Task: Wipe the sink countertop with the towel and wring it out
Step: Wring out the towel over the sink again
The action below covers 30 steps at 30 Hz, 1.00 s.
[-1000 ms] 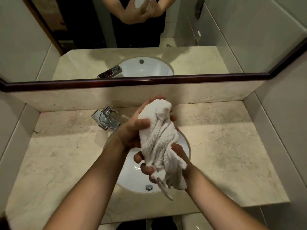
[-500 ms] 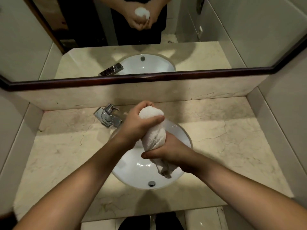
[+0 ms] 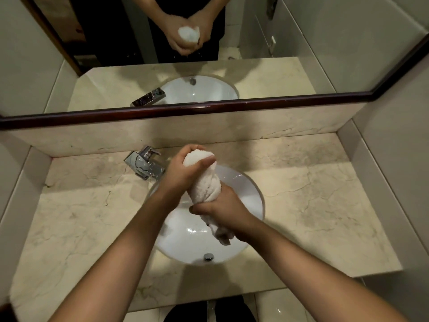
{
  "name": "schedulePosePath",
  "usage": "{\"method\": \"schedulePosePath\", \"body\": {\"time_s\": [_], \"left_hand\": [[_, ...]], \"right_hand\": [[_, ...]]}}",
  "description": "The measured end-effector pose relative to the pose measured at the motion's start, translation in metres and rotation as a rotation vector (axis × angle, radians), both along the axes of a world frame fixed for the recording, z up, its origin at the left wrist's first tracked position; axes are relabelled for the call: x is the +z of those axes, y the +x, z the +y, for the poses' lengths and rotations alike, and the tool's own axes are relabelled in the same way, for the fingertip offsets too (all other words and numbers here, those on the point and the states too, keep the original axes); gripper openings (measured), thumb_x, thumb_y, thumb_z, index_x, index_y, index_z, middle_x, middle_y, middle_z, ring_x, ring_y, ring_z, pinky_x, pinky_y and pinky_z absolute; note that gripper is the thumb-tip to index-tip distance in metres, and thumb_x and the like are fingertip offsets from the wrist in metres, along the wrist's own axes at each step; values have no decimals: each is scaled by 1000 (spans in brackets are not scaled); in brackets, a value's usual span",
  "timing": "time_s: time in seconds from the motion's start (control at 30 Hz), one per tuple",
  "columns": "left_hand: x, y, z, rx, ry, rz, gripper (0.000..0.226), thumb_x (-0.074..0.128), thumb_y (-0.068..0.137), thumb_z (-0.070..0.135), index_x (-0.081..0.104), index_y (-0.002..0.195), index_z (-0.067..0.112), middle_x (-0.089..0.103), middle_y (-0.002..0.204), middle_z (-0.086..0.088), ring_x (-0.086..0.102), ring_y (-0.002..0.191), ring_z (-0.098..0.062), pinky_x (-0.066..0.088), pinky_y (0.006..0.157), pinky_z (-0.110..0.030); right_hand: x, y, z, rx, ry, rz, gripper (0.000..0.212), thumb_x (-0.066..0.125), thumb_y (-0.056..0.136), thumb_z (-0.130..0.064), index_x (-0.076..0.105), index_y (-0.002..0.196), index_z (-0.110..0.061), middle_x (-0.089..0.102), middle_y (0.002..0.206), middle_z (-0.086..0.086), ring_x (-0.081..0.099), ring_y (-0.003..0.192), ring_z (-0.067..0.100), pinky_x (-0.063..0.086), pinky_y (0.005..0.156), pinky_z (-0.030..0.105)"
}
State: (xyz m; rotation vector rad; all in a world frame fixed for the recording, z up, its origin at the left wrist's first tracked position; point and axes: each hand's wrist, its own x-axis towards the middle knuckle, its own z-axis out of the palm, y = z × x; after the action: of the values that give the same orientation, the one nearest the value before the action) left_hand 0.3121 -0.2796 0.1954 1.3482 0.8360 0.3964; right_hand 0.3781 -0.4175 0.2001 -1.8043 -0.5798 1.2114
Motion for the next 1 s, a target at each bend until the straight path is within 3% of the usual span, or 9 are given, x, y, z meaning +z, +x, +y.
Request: {"method": "schedulePosePath", "body": {"time_s": [0.07, 0.17, 0.3, 0.37, 0.5, 0.6, 0.7, 0.9, 1.0], "left_hand": [[9, -13, 16, -219, -226, -216, 70, 86, 74, 39, 60, 136, 19, 64, 136, -19, 65, 121, -37, 57, 99, -50], [18, -24, 35, -517, -482, -495, 97, 90, 76, 35, 39, 157, 19, 42, 162, -12, 46, 143, -32, 47, 111, -46], [27, -1, 34, -715, -422, -620, 125, 94, 71, 33, 12, 165, 20, 13, 173, -12, 15, 159, -35, 16, 124, -66], [33, 10, 29, -792, -464, -671, 124, 96, 69, 28, 17, 164, 19, 21, 169, -19, 17, 155, -48, 13, 119, -75], [44, 2, 26, -725, -452, -624, 81, 92, 72, 22, 53, 142, 15, 62, 117, -12, 62, 115, -37, 41, 104, -61], [49, -7, 16, -585, -352, -483, 57, 88, 72, 14, 62, 123, 16, 60, 104, -10, 66, 102, -34, 54, 92, -53], [50, -15, -1, -455, -113, -290, 51, 80, 76, 12, 68, 125, 23, 66, 98, -5, 72, 97, -32, 59, 87, -50], [29, -10, -24, -118, 227, -109, 37, 70, 92, 1, 74, 122, 23, 74, 89, -9, 73, 85, -12, 55, 77, -17], [6, 0, -20, 6, 223, -48, 33, 67, 93, -1, 77, 117, 19, 76, 82, -2, 74, 81, -16, 56, 73, -19]], "right_hand": [[18, 9, -9, 36, 111, 246, 23, 80, 78, -11, 62, 92, -12, 62, 70, 10, 57, 55, 24, 47, 47, 28], [25, 20, -20, 95, 192, 748, 38, 81, 70, -22, 56, 96, -9, 53, 75, 11, 47, 50, 15, 35, 42, 22], [17, 15, -22, 388, 263, 1159, 53, 82, 72, -44, 51, 103, -14, 51, 82, 4, 49, 53, 5, 33, 41, 14], [19, 7, -23, 453, 313, 1242, 50, 79, 77, -45, 52, 107, -16, 61, 84, -7, 57, 59, 1, 40, 45, 11], [29, -1, -26, 281, 302, 1080, 47, 87, 72, -37, 60, 100, -12, 65, 80, -2, 62, 61, 8, 44, 45, 15], [26, 2, -29, 132, 185, 755, 37, 89, 66, -24, 66, 92, -13, 59, 81, 16, 51, 65, 29, 39, 49, 27], [26, 2, -30, 94, 91, 508, 29, 86, 71, -10, 69, 95, -10, 59, 78, 23, 54, 64, 31, 42, 52, 31], [17, 2, -12, 3, -13, 209, 26, 75, 78, 3, 63, 96, -11, 60, 64, 8, 57, 56, 22, 46, 49, 27], [-10, -2, 0, -92, -47, 116, 21, 73, 69, -8, 64, 85, -18, 63, 62, 0, 59, 57, 20, 48, 58, 36]]}}
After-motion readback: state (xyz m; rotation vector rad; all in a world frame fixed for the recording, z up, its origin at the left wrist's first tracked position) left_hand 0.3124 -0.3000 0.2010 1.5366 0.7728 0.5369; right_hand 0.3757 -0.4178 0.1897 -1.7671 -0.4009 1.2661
